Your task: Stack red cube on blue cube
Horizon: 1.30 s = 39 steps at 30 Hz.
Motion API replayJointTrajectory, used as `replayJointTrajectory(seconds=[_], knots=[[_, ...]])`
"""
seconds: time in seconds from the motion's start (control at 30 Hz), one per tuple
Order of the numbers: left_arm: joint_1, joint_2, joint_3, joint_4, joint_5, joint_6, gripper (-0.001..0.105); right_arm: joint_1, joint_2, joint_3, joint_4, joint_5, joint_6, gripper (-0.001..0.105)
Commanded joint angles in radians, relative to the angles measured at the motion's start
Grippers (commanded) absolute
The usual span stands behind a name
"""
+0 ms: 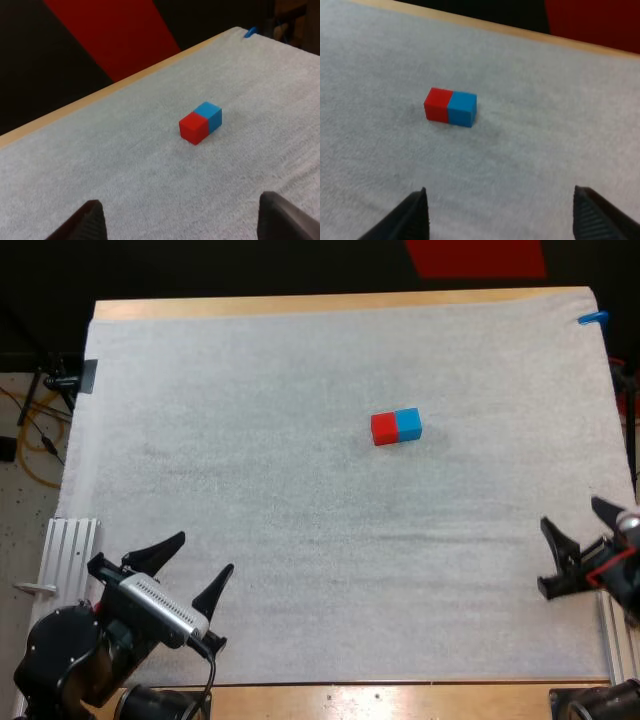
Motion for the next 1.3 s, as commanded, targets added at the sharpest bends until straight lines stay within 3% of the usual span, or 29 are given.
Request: replayJointTrajectory(seconds=[0.0, 0.13, 0.3, 0.57, 0.83, 1.07, 1.27], knots=[[-0.004, 0.007, -0.008, -0.02, 0.003, 0.0, 0.063, -0.001, 0.032, -0.033, -0.03, 0.023, -0.041, 0.064], [-0.004, 0.015, -0.008, -0.02, 0.003, 0.0, 0.063, -0.001, 0.134, -0.111, -0.04, 0.07, -0.08, 0.07], [-0.004, 0.015, -0.008, -0.02, 0.003, 0.0, 0.063, -0.001, 0.323, -0.215, -0.049, 0.111, -0.215, 0.07], [-0.004, 0.015, -0.008, 0.018, 0.003, 0.0, 0.063, -0.007, 0.562, -0.332, -0.134, 0.133, -0.35, 0.07], [-0.004, 0.015, -0.008, 0.032, 0.003, 0.0, 0.063, -0.1, 0.751, -0.449, -0.138, -0.035, -0.386, 0.07], [-0.004, 0.015, -0.008, 0.041, 0.003, 0.0, 0.063, -0.107, 0.852, -0.47, -0.294, -0.04, -0.451, 0.07], [-0.004, 0.015, -0.008, 0.041, 0.003, 0.0, 0.063, -0.107, 0.866, -0.47, -0.33, -0.027, -0.533, 0.07]])
